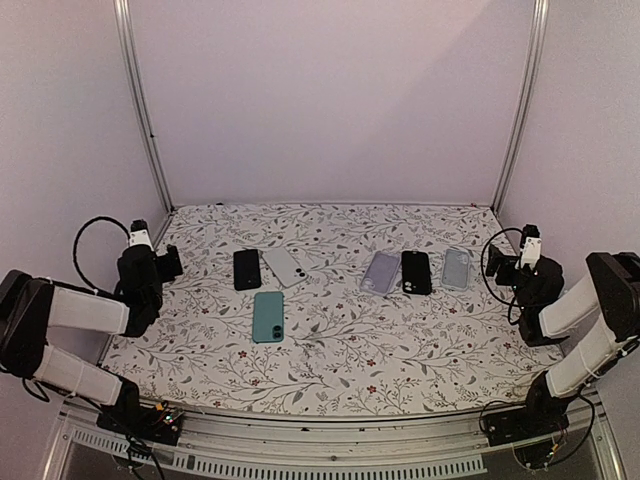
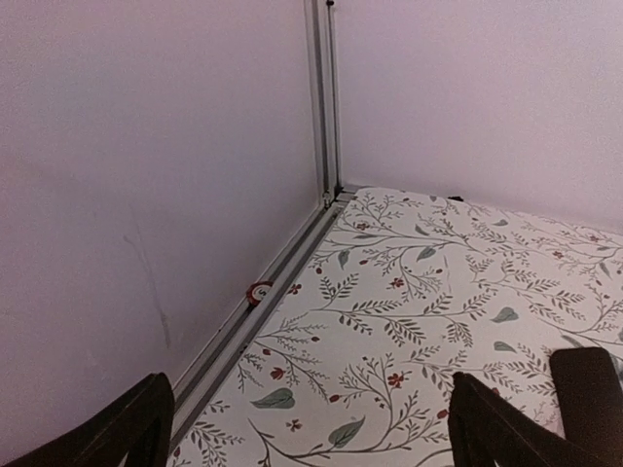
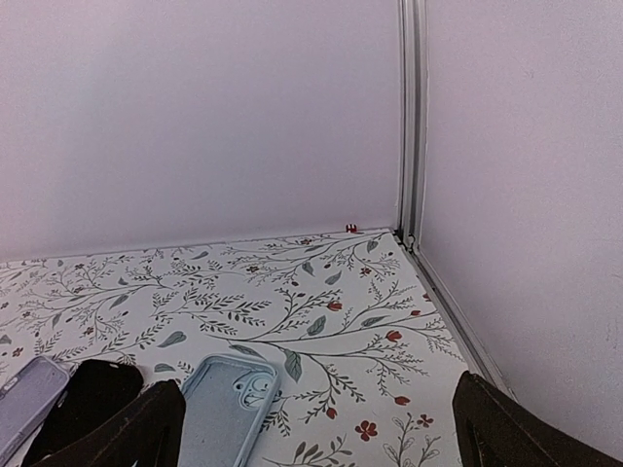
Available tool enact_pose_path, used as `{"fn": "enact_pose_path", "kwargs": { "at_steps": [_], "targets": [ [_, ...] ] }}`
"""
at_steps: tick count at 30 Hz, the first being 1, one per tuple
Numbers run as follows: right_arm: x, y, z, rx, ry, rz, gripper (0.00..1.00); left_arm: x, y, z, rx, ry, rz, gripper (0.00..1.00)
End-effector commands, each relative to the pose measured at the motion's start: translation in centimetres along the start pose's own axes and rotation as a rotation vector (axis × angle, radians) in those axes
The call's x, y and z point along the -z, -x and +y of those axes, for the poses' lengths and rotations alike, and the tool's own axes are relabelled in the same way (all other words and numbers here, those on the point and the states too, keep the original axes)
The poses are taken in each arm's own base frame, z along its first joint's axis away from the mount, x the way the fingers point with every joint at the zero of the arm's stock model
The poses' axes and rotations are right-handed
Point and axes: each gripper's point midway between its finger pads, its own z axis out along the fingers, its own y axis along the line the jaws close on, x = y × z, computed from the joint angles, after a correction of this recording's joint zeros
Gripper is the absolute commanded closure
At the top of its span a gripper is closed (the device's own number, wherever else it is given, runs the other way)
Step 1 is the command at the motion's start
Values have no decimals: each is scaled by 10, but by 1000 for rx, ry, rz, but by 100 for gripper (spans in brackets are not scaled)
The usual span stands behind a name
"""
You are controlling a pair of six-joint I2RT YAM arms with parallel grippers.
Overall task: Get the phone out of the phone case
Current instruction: Reset both arms
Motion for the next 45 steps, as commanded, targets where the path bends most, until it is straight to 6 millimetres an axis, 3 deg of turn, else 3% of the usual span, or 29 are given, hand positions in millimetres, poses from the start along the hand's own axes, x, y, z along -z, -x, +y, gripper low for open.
{"fn": "enact_pose_path", "kwargs": {
  "at_steps": [1, 7, 10, 19, 24, 45],
  "targets": [
    [-3, 8, 0, 6, -11, -31, 1, 0, 13, 17, 36, 47, -128, 1],
    [-3, 8, 0, 6, -10, -31, 1, -1, 16, 19, 27, 4, -218, 1],
    [-3, 7, 0, 6, -11, -30, 1, -5, 8, 0, -13, -102, -185, 1],
    [-4, 8, 0, 6, -9, -31, 1, 5, 3, -22, -74, -277, -230, 1],
    [-4, 8, 0, 6, -8, -30, 1, -4, -1, -24, -77, -282, -197, 1],
    [-4, 8, 0, 7, -8, -29, 1, -4, 0, -24, -78, -287, -203, 1]
  ]
}}
